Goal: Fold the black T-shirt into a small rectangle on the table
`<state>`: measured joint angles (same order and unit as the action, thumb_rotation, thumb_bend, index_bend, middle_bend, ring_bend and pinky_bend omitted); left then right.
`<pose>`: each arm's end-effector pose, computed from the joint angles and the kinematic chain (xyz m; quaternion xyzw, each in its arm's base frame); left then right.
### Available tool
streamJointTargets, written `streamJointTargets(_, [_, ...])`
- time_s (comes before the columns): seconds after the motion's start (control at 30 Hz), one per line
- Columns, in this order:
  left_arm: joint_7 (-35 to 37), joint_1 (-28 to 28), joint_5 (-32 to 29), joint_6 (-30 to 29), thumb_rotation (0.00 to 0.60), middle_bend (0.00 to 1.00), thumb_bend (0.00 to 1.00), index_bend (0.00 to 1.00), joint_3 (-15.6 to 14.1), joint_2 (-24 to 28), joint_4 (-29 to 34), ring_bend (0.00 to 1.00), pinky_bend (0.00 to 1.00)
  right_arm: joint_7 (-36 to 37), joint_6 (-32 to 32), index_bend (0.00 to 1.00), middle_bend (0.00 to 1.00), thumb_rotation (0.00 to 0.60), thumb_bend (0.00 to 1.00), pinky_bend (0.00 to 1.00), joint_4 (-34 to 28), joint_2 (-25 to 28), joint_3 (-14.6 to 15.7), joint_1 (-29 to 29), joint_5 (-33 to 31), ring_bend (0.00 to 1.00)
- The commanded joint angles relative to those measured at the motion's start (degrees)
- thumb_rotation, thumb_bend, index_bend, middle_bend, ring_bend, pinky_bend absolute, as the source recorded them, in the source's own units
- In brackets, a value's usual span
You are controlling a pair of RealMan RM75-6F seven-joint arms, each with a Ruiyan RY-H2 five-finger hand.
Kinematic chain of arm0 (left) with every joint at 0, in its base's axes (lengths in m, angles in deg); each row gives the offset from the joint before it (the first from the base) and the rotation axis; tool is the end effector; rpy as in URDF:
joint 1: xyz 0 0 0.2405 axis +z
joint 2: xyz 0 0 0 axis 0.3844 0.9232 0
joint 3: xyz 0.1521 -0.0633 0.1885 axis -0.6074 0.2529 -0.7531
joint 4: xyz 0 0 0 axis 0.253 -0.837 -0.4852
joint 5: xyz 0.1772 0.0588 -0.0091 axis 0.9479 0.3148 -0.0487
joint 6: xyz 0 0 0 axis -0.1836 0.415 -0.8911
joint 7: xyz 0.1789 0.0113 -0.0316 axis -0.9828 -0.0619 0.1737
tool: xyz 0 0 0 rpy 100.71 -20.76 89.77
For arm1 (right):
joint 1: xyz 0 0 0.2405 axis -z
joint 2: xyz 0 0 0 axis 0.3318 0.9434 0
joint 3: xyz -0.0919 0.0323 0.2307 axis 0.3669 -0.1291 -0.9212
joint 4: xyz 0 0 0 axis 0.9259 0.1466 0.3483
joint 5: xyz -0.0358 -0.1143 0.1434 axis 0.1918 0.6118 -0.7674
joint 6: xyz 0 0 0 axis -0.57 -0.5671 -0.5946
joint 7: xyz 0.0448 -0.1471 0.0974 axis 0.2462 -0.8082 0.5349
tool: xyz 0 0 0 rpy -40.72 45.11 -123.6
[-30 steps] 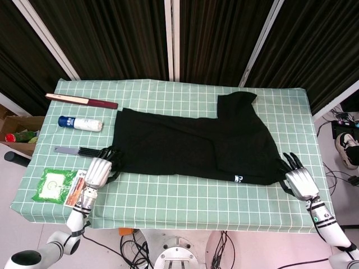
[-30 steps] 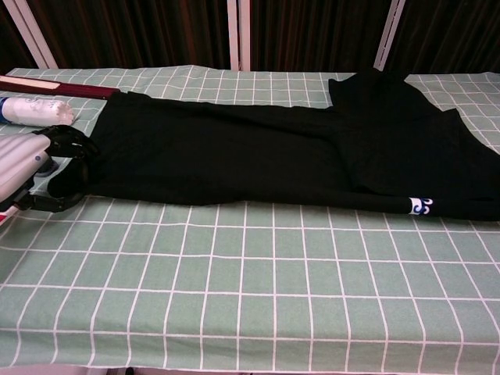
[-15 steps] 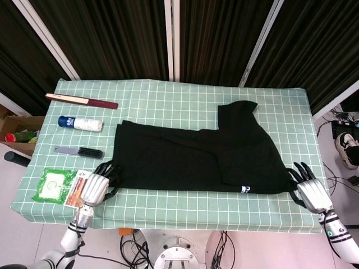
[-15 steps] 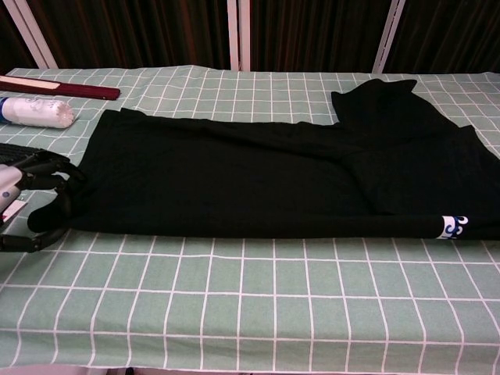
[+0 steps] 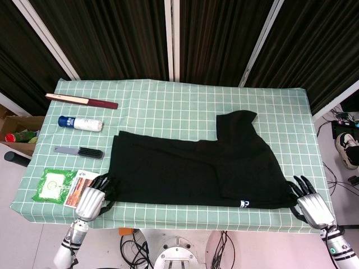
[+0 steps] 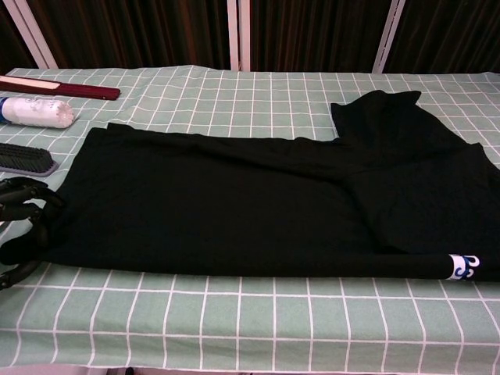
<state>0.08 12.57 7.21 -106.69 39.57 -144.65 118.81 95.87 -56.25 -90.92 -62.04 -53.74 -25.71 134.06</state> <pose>-0.2558 0.2048 -0.0205 -0.6657 -0.3685 -0.4647 0.4529 -0.3645 -0.1913 0.0866 0.7360 -0.3407 0.3276 0.4847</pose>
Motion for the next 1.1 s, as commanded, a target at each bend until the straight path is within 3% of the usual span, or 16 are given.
streamJointTargets(0.03, [-1.71, 0.24, -0.92, 0.84, 0.538, 0.16, 0.28, 0.23, 0.91, 3.24, 6.16, 0.11, 0.21, -1.15, -1.02, 0.05, 0.06, 0.6, 0.03, 0.0, -5.76, 3.44, -0.57, -0.23, 0.04, 0.0])
streamJointTargets(0.1, [-1.71, -0.05, -0.65, 0.25, 0.49, 0.15, 0.28, 0.22, 1.64, 5.13, 9.16, 0.11, 0.21, -1.74, -2.18, 0.03, 0.05, 0.6, 0.03, 0.0, -9.97, 6.41, -1.63, -1.22, 0.25, 0.0])
streamJointTargets(0.17, [-1.81, -0.43, -0.57, -0.07, 0.485, 0.15, 0.28, 0.22, 2.44, 6.99, 11.74, 0.11, 0.21, -1.46, -2.28, 0.04, 0.07, 0.6, 0.03, 0.0, -14.26, 9.33, -2.91, -2.82, 0.24, 0.0])
streamJointTargets(0.27, [-2.15, -1.39, -0.66, -0.06, 0.481, 0.15, 0.27, 0.22, 4.11, 9.98, 15.76, 0.11, 0.21, -0.84, 0.65, 0.16, 0.16, 0.6, 0.12, 0.09, -21.81, 14.01, -6.16, -7.13, -1.0, 0.03])
streamJointTargets(0.33, [-2.67, -2.11, -0.88, 0.03, 0.485, 0.15, 0.28, 0.22, 5.52, 11.63, 17.84, 0.11, 0.21, -1.8, 6.69, 0.23, 0.21, 0.6, 0.19, 0.18, -27.19, 17.1, -8.79, -11.3, -3.48, 0.08])
streamJointTargets(0.4, [-3.39, -2.72, -1.3, 0.1, 0.489, 0.15, 0.28, 0.22, 6.99, 12.77, 19.2, 0.11, 0.21, -3.66, 13.5, 0.27, 0.22, 0.6, 0.23, 0.2, -31.14, 18.78, -12.14, -16.08, -6.73, 0.1])
streamJointTargets(0.53, [-4.0, -3.17, -2.19, 0.0, 0.489, 0.15, 0.27, 0.22, 8.96, 13.71, 20.39, 0.11, 0.21, -8.21, 27.18, 0.31, 0.25, 0.6, 0.34, 0.23, -32.85, 17.65, -17.9, -25.16, -14.0, 0.12])
streamJointTargets(0.73, [-4.41, -2.59, -3.99, 0.79, 0.493, 0.15, 0.27, 0.22, 9.68, 14.58, 21.21, 0.11, 0.21, -16.53, 44.44, 0.33, 0.23, 0.6, 0.36, 0.24, -22.76, 8.5, -23.08, -37.33, -24.92, 0.13])
streamJointTargets(1.1, [-4.33, -0.2, -7.41, 1.02, 0.495, 0.15, 0.27, 0.23, 10.29, 16.06, 22.76, 0.11, 0.21, -27.72, 61.64, 0.3, 0.19, 0.6, 0.38, 0.22, 7.32, -11.09, -24.96, -51.86, -37.5, 0.12])
